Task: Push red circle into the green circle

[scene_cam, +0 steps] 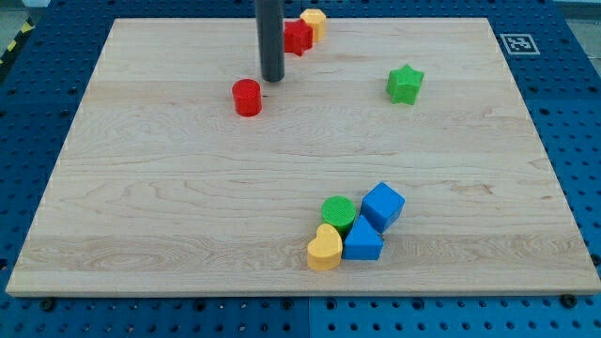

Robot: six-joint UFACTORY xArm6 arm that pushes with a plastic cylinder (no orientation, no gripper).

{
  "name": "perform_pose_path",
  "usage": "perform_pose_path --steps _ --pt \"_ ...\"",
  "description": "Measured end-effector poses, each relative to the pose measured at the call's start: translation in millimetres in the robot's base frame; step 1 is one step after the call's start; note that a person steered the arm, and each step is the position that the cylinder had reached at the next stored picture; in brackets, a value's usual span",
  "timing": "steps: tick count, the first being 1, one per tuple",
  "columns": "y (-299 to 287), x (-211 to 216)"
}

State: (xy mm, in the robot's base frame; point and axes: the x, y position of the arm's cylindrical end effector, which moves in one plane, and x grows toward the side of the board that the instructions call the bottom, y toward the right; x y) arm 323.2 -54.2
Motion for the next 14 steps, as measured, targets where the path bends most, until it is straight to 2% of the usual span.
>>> perform_pose_path --steps 1,2,3,5,6,7,8,10,11,12,13,14 --pt "-16.9 50.7" --pt "-17.1 132.2" --pt "-17.1 183.9" --pt "-21.1 119.0" --pt "-41.9 103.7" --pt "-93.7 105.7" --pt "-98.3 128.3" --pt "-32.8 166.6" --pt "-49.4 124.5" --pt "-29.0 87.2" --pt "-10.9 116.7" --pt "-9.6 163.4"
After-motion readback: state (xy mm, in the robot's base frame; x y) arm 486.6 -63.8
